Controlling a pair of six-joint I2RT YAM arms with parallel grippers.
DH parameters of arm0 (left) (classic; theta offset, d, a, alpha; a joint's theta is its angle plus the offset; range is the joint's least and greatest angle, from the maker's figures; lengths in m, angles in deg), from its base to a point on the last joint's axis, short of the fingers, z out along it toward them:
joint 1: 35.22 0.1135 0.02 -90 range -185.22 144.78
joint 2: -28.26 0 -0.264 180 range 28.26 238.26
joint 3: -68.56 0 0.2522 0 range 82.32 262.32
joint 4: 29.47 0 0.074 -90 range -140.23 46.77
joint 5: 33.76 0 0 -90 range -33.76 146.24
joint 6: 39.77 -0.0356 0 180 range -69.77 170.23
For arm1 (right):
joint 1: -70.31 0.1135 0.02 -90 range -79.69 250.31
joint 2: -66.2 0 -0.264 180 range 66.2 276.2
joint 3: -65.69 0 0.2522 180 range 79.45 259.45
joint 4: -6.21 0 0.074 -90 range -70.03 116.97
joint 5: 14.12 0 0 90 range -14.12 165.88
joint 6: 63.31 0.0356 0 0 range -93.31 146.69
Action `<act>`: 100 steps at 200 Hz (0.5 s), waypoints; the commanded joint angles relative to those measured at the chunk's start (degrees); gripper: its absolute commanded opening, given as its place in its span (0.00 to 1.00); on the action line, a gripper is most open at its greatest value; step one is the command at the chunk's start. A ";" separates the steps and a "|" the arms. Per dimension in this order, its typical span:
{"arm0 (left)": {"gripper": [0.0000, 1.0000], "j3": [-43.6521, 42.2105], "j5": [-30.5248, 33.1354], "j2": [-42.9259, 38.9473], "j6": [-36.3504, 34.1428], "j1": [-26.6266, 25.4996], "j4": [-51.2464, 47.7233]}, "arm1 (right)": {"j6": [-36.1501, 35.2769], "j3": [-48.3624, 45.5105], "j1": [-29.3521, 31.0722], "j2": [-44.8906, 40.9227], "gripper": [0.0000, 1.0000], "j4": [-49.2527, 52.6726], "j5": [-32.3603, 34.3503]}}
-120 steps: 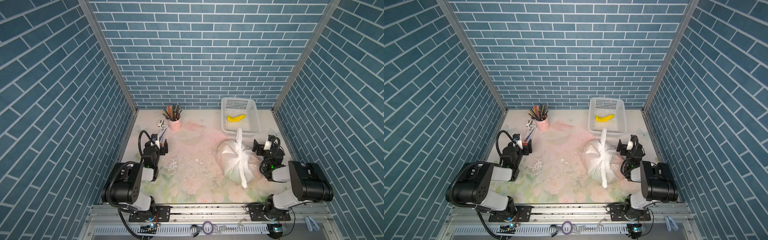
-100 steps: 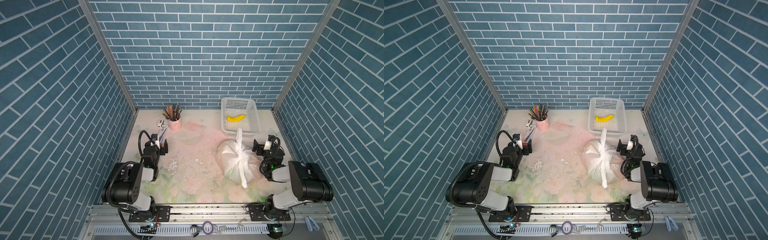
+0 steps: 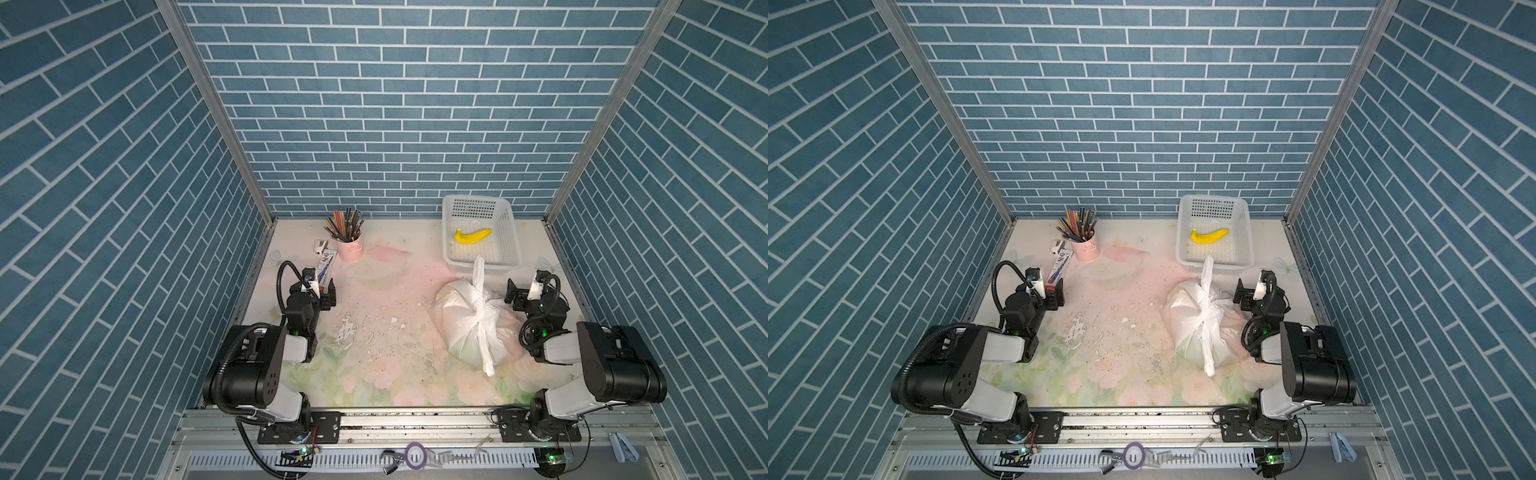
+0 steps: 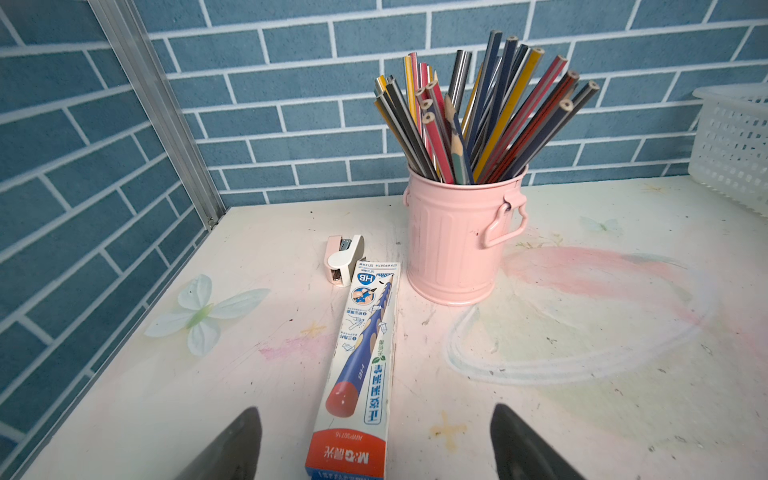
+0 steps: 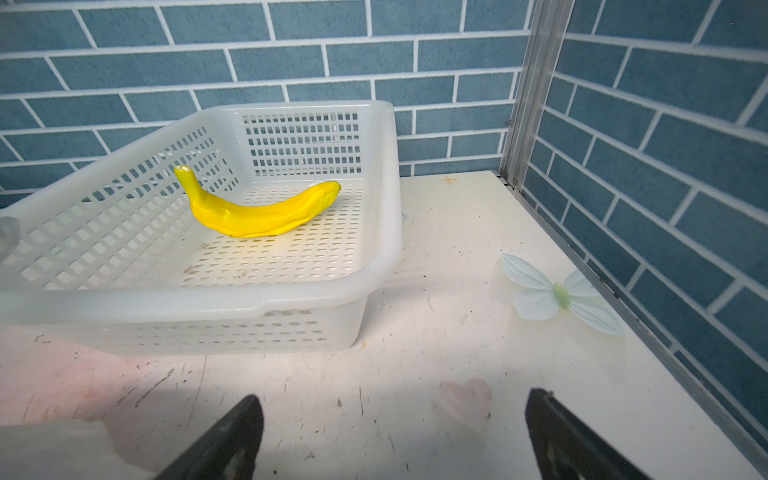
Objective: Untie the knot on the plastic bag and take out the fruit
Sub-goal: 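Move both grippers toward the knotted top of the white plastic bag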
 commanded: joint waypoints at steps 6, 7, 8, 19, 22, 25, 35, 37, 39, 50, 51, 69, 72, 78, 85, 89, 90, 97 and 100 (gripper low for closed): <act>0.86 -2.19 1.34 -1.76 0.58 -0.04 4.66 | -2.34 -2.17 0.15 -1.61 0.97 -4.00 -0.25; 0.86 -2.32 1.39 -1.87 0.62 -0.04 4.75 | -2.34 -2.34 0.13 -1.70 0.96 -4.24 -0.26; 0.86 -2.43 1.45 -1.98 0.64 -0.04 4.83 | -2.34 -2.47 0.16 -1.83 0.97 -4.40 -0.26; 0.86 -3.49 1.69 -3.83 0.56 -0.18 5.02 | -2.34 -4.09 0.18 -3.87 0.96 -5.91 -0.26; 0.86 -3.74 1.65 -4.46 0.50 -0.21 4.93 | -2.34 -4.35 0.12 -4.61 0.96 -5.83 -0.27; 0.86 -3.96 1.69 -5.06 0.38 -0.29 4.86 | -2.42 -4.61 0.14 -5.42 0.96 -5.63 -0.34; 0.86 -4.50 2.22 -7.12 -0.02 -0.70 4.05 | -2.15 -4.88 0.11 -8.23 0.95 -3.57 0.36; 0.86 -4.55 2.40 -7.56 -0.04 -0.85 3.82 | -1.99 -4.84 0.18 -9.05 0.95 -2.84 0.51; 0.86 -4.61 2.64 -8.00 -0.15 -0.95 3.50 | -1.90 -4.81 0.14 -9.42 0.95 -2.43 0.56; 0.86 -4.27 4.33 -10.90 -0.77 -1.59 0.09 | -0.47 -3.81 0.24 -14.21 0.95 5.12 1.44; 0.86 -4.20 4.55 -11.19 -0.80 -1.65 -0.35 | -0.44 -3.68 0.22 -14.64 0.95 5.82 1.38; 0.86 -3.27 8.88 -16.37 -1.18 -2.82 -7.37 | 2.06 -0.99 0.54 -21.91 0.92 18.81 0.44; 0.86 -3.17 9.34 -17.27 -1.03 -2.83 -8.44 | 2.71 -0.59 0.55 -23.00 0.92 20.84 0.43; 0.86 -3.07 9.97 -19.30 -0.22 -2.96 -10.27 | 4.22 0.48 0.71 -25.20 0.91 25.08 0.16; 0.86 -3.07 10.26 -21.72 0.82 -3.18 -11.97 | 6.11 1.79 0.81 -27.56 0.89 30.17 -0.33; 0.86 -2.99 10.42 -22.91 1.49 -3.40 -13.00 | 7.22 2.62 0.87 -28.48 0.89 32.37 -0.46; 0.86 -2.99 10.45 -23.30 1.69 -3.44 -13.22 | 7.98 3.19 0.91 -28.92 0.89 33.96 -0.66; 0.86 -2.69 10.55 -25.57 2.98 -3.96 -15.11 | 10.61 5.20 0.92 -30.68 0.88 39.16 -1.68; 0.86 -2.45 10.59 -26.48 3.59 -4.14 -15.95 | 11.41 6.16 0.90 -31.16 0.88 41.31 -2.39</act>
